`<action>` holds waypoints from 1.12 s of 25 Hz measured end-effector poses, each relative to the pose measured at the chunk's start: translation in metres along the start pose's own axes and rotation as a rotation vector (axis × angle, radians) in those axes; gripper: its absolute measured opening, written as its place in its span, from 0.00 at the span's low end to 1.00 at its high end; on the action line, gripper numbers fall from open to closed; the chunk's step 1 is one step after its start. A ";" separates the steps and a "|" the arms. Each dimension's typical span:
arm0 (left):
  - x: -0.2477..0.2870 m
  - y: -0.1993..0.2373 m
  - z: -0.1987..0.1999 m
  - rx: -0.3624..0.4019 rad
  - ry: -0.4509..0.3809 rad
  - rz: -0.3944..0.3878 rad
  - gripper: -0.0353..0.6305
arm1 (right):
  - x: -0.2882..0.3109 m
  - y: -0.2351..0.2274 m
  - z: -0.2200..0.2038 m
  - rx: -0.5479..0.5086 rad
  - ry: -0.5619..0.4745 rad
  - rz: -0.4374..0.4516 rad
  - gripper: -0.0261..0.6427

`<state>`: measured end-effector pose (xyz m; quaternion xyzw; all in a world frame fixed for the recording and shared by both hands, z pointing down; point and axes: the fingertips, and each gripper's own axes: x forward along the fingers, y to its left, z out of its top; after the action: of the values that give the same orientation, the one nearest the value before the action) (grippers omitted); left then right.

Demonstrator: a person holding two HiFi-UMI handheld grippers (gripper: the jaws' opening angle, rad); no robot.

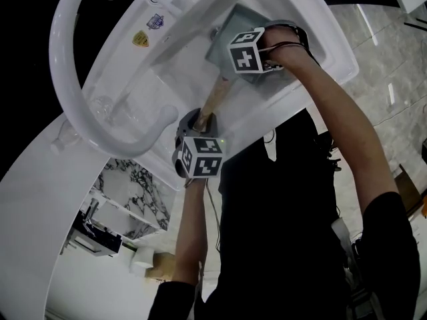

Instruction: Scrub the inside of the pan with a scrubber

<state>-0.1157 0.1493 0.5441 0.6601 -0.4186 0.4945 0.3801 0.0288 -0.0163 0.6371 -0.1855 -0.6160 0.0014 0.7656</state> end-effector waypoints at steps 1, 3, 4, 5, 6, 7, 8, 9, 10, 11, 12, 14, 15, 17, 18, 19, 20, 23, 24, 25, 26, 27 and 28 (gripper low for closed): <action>0.000 0.000 0.000 0.002 0.000 -0.001 0.28 | 0.002 -0.008 -0.008 0.007 0.031 -0.039 0.09; 0.000 0.000 0.000 0.009 0.000 -0.001 0.28 | 0.006 -0.020 -0.021 0.017 0.077 -0.104 0.09; 0.000 0.000 0.000 0.013 0.000 0.000 0.28 | 0.006 -0.025 -0.025 0.022 0.089 -0.139 0.09; 0.000 0.000 0.000 0.016 0.000 0.001 0.28 | 0.006 -0.031 -0.027 0.029 0.095 -0.182 0.09; 0.000 0.001 0.000 0.018 -0.001 0.003 0.28 | 0.005 -0.036 -0.027 0.040 0.095 -0.227 0.09; 0.000 0.001 0.001 0.018 -0.002 0.004 0.28 | 0.003 -0.041 -0.027 0.054 0.091 -0.272 0.09; 0.001 0.002 0.001 0.017 -0.004 0.004 0.28 | 0.002 -0.043 -0.026 0.070 0.085 -0.310 0.09; 0.001 0.002 0.002 0.017 -0.004 0.004 0.28 | 0.001 -0.045 -0.025 0.085 0.079 -0.339 0.09; 0.001 0.002 0.002 0.016 -0.003 0.005 0.28 | 0.000 -0.044 -0.023 0.098 0.074 -0.352 0.09; 0.001 0.002 0.002 0.015 -0.002 0.007 0.28 | 0.000 -0.041 -0.021 0.106 0.064 -0.350 0.09; 0.001 0.002 0.002 0.014 -0.001 0.009 0.28 | -0.001 -0.036 -0.017 0.107 0.048 -0.332 0.09; 0.002 0.002 0.002 0.011 0.001 0.011 0.28 | -0.003 -0.020 -0.004 0.103 -0.006 -0.260 0.09; 0.001 0.002 0.002 0.011 0.001 0.013 0.28 | -0.005 -0.011 0.004 0.106 -0.043 -0.213 0.09; 0.001 0.002 0.001 0.011 0.003 0.014 0.28 | -0.009 0.007 0.022 0.129 -0.129 -0.112 0.09; 0.001 0.002 0.001 0.012 0.003 0.014 0.28 | -0.011 0.015 0.031 0.144 -0.176 -0.061 0.09; 0.001 0.002 0.001 0.012 0.004 0.014 0.28 | -0.014 0.022 0.039 0.158 -0.222 -0.011 0.09; 0.001 0.002 0.000 0.012 0.005 0.014 0.28 | -0.016 0.028 0.047 0.168 -0.266 0.037 0.09; 0.001 0.002 0.000 0.012 0.004 0.013 0.28 | -0.022 0.043 0.064 0.157 -0.364 0.132 0.09; 0.001 0.002 0.001 0.012 0.002 0.014 0.28 | -0.023 0.045 0.065 0.141 -0.382 0.141 0.09; 0.001 0.002 0.001 0.014 -0.001 0.017 0.28 | -0.024 0.045 0.066 0.126 -0.393 0.139 0.09; 0.001 0.002 0.001 0.016 -0.003 0.019 0.28 | -0.023 0.044 0.064 0.113 -0.396 0.125 0.09; 0.001 0.002 0.001 0.018 -0.005 0.020 0.28 | -0.023 0.039 0.060 0.105 -0.387 0.094 0.09; 0.001 0.002 0.001 0.020 -0.005 0.020 0.28 | -0.021 0.030 0.054 0.101 -0.364 0.041 0.09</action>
<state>-0.1173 0.1476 0.5451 0.6610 -0.4209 0.5009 0.3675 -0.0199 0.0223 0.6178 -0.1557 -0.7396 0.0815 0.6497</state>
